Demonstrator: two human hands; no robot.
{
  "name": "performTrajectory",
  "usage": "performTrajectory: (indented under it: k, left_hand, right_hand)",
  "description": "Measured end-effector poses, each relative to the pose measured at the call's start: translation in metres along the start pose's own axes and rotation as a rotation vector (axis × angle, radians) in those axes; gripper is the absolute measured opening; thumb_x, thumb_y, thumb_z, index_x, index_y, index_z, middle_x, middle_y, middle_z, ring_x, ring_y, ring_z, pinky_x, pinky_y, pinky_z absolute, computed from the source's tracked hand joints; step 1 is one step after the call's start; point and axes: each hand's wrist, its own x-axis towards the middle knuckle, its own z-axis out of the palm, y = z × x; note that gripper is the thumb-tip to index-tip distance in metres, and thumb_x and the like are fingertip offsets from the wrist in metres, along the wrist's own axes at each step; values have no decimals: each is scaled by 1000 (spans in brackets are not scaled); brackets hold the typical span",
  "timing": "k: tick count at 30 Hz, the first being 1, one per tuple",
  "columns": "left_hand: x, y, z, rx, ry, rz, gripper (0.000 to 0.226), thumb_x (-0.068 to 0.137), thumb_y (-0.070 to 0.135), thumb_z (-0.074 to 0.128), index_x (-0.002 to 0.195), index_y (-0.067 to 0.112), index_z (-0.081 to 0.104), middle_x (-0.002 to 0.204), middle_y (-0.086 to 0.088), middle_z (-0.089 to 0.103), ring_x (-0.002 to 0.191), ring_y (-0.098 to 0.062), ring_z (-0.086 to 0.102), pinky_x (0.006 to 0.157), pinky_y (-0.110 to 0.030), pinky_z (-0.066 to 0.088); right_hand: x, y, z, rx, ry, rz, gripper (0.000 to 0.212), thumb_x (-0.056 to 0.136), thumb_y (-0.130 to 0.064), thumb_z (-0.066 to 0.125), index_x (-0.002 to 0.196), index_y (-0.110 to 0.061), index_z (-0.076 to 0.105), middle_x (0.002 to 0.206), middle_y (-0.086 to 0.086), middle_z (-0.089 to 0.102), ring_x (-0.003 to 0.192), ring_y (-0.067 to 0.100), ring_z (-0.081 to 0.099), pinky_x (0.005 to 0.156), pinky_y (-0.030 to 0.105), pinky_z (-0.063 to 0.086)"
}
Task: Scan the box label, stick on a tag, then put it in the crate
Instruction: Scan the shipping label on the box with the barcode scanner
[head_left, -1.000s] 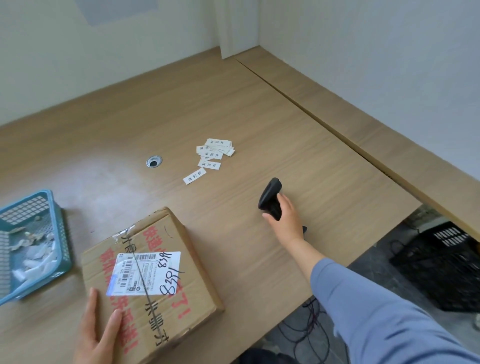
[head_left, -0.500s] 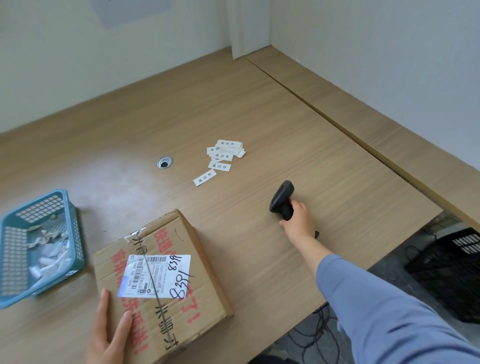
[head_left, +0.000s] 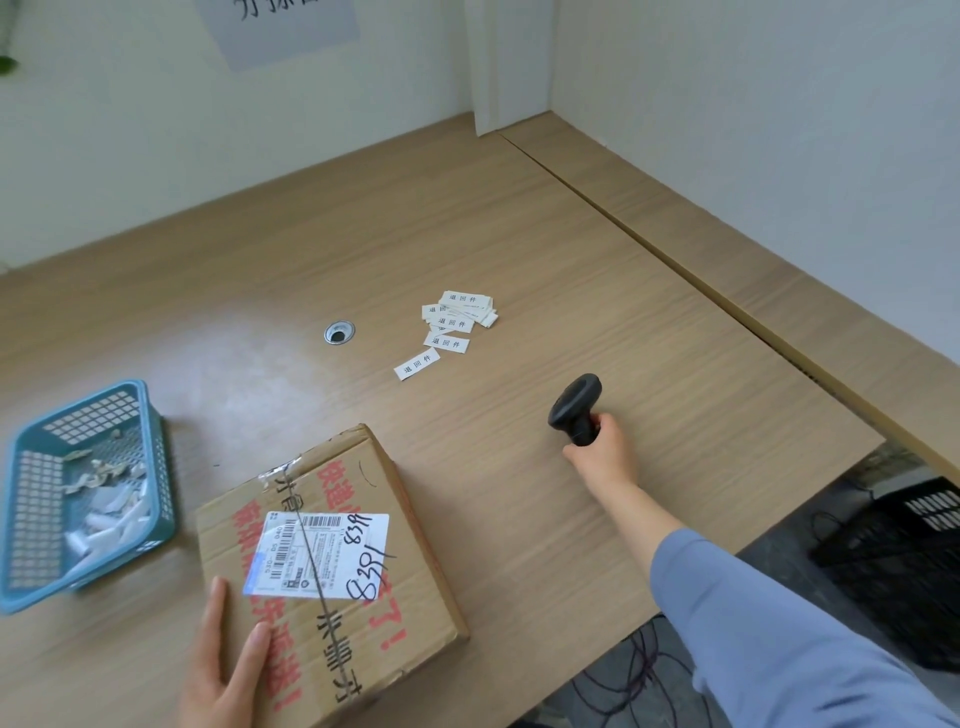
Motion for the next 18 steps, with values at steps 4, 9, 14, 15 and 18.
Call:
performTrajectory:
  k: [4, 9, 14, 15, 18]
  left_hand:
    - [-1, 4, 0, 25, 0, 23, 61, 86, 17, 66, 126, 55, 40, 147, 11, 40, 126, -20, 47, 107, -43, 35]
    - [3, -2, -2, 15, -24, 42, 62, 87, 14, 65, 119, 61, 42, 143, 13, 41, 126, -21, 48, 108, -44, 37]
    - [2, 6, 0, -31, -38, 91, 58, 82, 12, 70, 118, 51, 45, 137, 7, 45, 124, -13, 45, 107, -20, 33]
    - [2, 7, -1, -32, -40, 90, 57, 78, 20, 71, 118, 52, 45, 137, 8, 45, 124, -14, 46, 109, -29, 32]
    - [3, 9, -2, -61, -43, 97, 60, 83, 12, 69, 117, 52, 41, 135, 6, 45, 123, -15, 45, 109, -34, 29]
  right_hand:
    - [-14, -12, 1, 137, -63, -4, 35, 75, -13, 67, 106, -13, 53, 96, 7, 64, 83, 24, 62, 71, 34, 49]
    - [-44, -41, 4, 168, -172, -102, 19, 76, -13, 64, 94, -11, 59, 78, 4, 61, 67, 18, 53, 61, 29, 41]
    - [-88, -77, 7, 243, -369, -218, 9, 79, -16, 63, 88, -16, 60, 70, -4, 56, 64, 14, 49, 60, 27, 39]
    - [-97, -84, 8, 255, -405, -239, 8, 80, -17, 63, 87, -18, 60, 71, -4, 57, 65, 14, 50, 63, 27, 40]
    - [-121, -104, 10, 282, -500, -299, 7, 80, -17, 63, 85, -21, 61, 73, -4, 59, 70, 14, 52, 68, 30, 43]
